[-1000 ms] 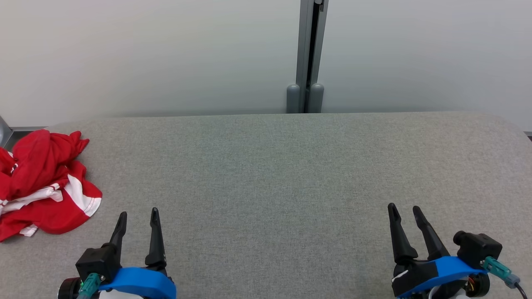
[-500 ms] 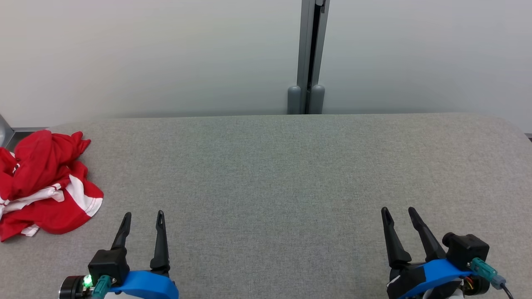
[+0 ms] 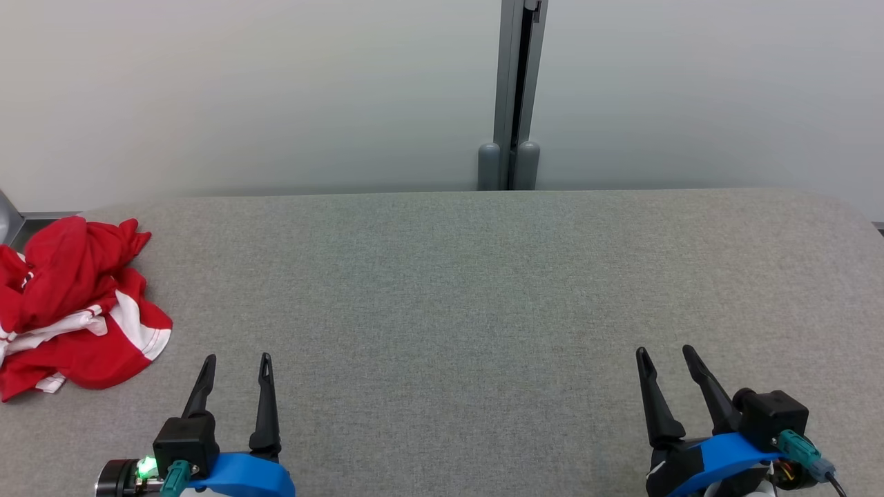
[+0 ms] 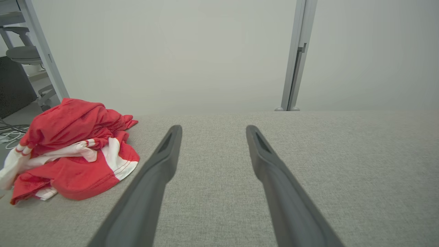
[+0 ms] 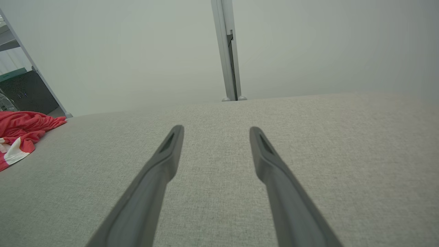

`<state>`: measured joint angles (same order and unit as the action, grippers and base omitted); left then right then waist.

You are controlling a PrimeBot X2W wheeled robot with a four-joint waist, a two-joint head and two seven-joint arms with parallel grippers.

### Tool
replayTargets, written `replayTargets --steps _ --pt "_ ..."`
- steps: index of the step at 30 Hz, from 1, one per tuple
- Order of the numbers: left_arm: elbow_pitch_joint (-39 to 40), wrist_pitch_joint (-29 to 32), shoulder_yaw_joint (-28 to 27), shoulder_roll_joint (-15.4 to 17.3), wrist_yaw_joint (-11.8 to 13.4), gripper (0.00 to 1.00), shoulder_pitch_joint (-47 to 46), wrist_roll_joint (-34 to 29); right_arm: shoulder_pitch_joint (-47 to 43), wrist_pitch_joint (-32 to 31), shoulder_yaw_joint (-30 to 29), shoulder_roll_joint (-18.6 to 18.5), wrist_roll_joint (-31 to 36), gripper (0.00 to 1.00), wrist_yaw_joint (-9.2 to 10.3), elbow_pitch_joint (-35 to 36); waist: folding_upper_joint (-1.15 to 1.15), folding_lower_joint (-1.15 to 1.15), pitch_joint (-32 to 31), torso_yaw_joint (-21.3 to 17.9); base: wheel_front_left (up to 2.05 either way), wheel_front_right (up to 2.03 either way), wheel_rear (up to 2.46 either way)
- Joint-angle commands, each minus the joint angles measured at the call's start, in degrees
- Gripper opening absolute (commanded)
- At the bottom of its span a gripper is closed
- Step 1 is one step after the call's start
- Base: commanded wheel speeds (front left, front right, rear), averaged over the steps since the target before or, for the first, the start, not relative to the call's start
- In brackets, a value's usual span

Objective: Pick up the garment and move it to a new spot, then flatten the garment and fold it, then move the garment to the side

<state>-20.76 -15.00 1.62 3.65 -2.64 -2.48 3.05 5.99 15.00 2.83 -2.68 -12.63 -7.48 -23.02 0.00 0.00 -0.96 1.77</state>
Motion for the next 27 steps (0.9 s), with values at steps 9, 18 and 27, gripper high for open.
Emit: replayTargets --steps 9,18,27 --pt "0.02 -0.28 -0.3 0.09 -0.12 1.0 -0.26 0.59 0.79 0.26 0.32 -0.38 -0.47 1.0 -0.03 -0.42 0.0 0.0 0.18 0.0 0.0 0.0 0.0" --pt "0.16 -0.28 -0.66 0.39 0.42 1.0 -0.56 0.33 0.52 0.26 0.3 -0.37 -0.61 1.0 -0.03 -0.06 0.0 0.0 0.35 0.73 0.0 0.0 0.0" --pt "1.38 -0.23 -2.05 0.86 1.59 1.0 -0.47 0.55 0.11 0.24 1.54 -0.36 -1.01 1.0 -0.03 0.36 0.0 0.0 0.42 4.8 0.0 0.0 0.0"
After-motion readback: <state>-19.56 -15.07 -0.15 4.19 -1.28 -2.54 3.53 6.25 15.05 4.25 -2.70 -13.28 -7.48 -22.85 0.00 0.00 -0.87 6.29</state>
